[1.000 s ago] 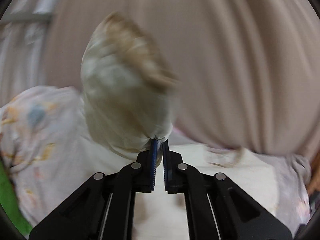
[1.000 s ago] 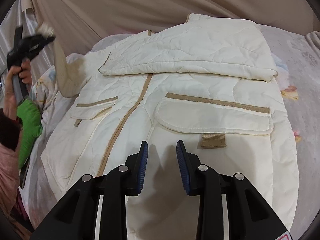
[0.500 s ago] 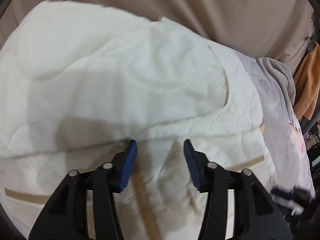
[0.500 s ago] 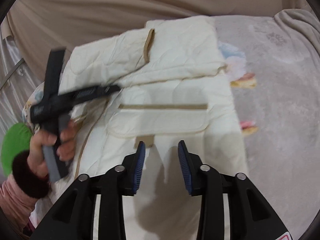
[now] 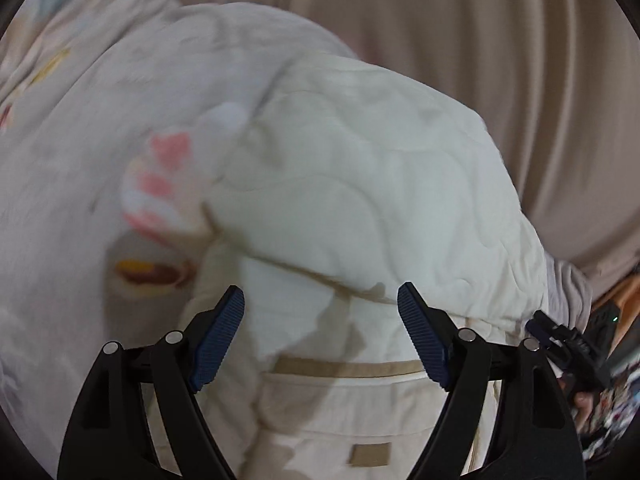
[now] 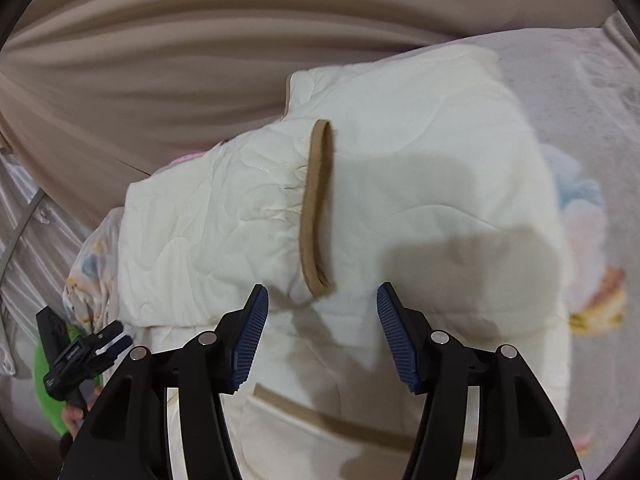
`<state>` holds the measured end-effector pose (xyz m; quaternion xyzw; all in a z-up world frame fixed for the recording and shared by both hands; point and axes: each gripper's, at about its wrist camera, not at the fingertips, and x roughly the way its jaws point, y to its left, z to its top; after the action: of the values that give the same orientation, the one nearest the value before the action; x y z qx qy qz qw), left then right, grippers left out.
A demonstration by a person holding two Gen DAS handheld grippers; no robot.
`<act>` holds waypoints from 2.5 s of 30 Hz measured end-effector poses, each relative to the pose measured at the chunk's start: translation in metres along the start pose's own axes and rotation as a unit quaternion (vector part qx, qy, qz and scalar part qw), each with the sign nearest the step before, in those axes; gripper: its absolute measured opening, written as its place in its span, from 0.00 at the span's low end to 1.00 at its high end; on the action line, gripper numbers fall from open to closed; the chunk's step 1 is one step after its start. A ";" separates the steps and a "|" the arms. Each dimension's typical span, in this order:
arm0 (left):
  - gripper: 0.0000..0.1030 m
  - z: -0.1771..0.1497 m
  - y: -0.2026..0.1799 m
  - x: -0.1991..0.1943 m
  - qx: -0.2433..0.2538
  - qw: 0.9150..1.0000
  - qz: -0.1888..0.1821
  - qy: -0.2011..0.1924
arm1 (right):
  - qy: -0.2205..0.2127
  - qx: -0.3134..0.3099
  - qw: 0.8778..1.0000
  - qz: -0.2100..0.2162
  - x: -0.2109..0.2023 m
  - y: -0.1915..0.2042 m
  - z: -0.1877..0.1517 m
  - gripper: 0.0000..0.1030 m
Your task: Fold large clothes
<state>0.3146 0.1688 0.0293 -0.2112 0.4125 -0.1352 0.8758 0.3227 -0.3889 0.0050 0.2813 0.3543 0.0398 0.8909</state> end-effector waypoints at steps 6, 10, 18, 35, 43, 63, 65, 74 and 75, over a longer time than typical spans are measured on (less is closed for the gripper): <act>0.74 0.011 0.015 0.009 -0.040 0.999 -0.017 0.006 | -0.005 -0.003 1.000 0.015 0.015 0.025 0.012 0.09; 0.68 0.032 -0.006 0.021 -0.040 0.999 -0.017 -0.006 | -0.083 -0.045 0.994 0.048 -0.038 0.059 0.027 0.05; 0.67 0.025 -0.029 0.065 0.040 0.997 0.062 -0.018 | -0.056 -0.010 0.995 -0.082 -0.014 -0.007 0.026 0.05; 0.71 -0.002 -0.037 0.063 0.084 0.992 0.080 -0.040 | -0.075 0.027 0.993 -0.092 -0.034 -0.021 0.012 0.17; 0.73 -0.003 -0.038 0.065 0.088 0.992 0.080 -0.040 | -0.131 -0.058 0.985 -0.094 -0.048 0.059 0.049 0.61; 0.80 0.002 -0.037 0.071 0.092 0.993 0.073 -0.031 | -0.097 0.019 0.982 -0.158 -0.001 0.005 0.062 0.13; 0.79 0.002 -0.037 0.071 0.093 0.992 0.075 -0.031 | -0.148 0.008 0.970 -0.191 -0.031 0.023 0.056 0.20; 0.79 0.002 -0.037 0.072 0.095 0.992 0.073 -0.030 | -0.021 -0.218 0.976 -0.015 0.044 0.228 0.011 0.17; 0.79 0.002 -0.037 0.072 0.095 0.992 0.072 -0.030 | -0.001 -0.236 0.972 -0.014 0.069 0.249 0.007 0.13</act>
<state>0.3582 0.1074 0.0003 -0.1012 0.3852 -0.1034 0.9114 0.4104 -0.1647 0.0988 0.0579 0.3373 0.1098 0.9332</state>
